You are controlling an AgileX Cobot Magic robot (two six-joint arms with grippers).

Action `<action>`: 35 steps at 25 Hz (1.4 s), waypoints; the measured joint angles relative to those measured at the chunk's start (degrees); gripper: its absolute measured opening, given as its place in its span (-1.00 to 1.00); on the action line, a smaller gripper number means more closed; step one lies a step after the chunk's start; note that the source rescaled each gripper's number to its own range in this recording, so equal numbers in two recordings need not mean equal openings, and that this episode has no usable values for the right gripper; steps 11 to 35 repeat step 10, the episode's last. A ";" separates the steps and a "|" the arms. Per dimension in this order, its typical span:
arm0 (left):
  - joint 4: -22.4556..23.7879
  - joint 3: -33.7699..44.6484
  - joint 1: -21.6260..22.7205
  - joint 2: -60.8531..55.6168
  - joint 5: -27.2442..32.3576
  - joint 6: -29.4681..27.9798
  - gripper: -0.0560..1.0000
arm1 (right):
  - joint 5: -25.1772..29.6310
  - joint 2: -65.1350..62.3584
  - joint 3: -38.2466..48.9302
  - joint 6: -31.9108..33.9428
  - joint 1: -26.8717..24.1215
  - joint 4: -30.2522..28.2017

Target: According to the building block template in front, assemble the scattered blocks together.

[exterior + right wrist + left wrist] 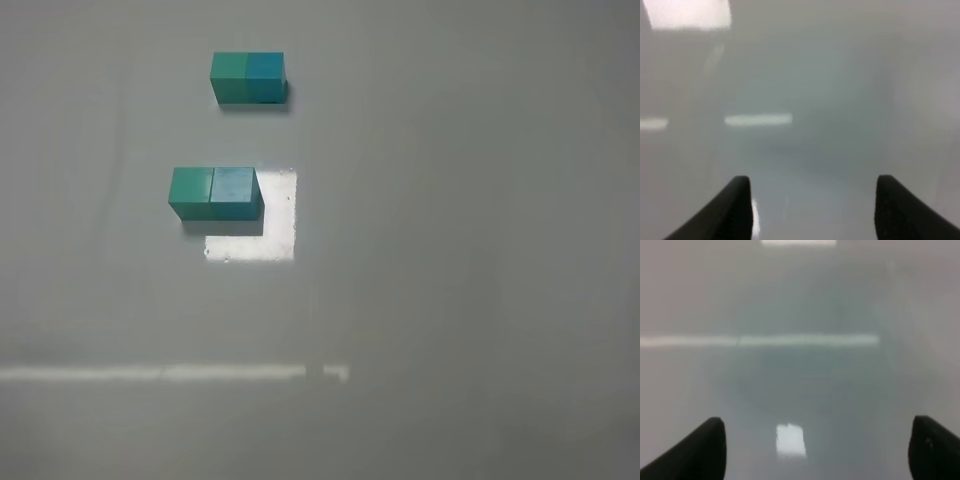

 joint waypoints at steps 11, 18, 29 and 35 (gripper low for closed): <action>-0.30 0.11 0.13 0.00 -0.51 0.00 0.97 | 0.00 0.00 0.00 0.00 0.00 0.00; -0.30 0.11 0.13 0.00 -0.51 0.00 0.97 | 0.00 0.00 0.00 0.00 0.00 0.00; -0.30 0.11 0.13 0.00 -0.51 0.00 0.97 | 0.00 0.00 0.00 0.00 0.00 0.00; -0.30 0.11 0.13 0.00 -0.51 0.00 0.97 | 0.00 0.00 0.00 0.00 0.00 0.00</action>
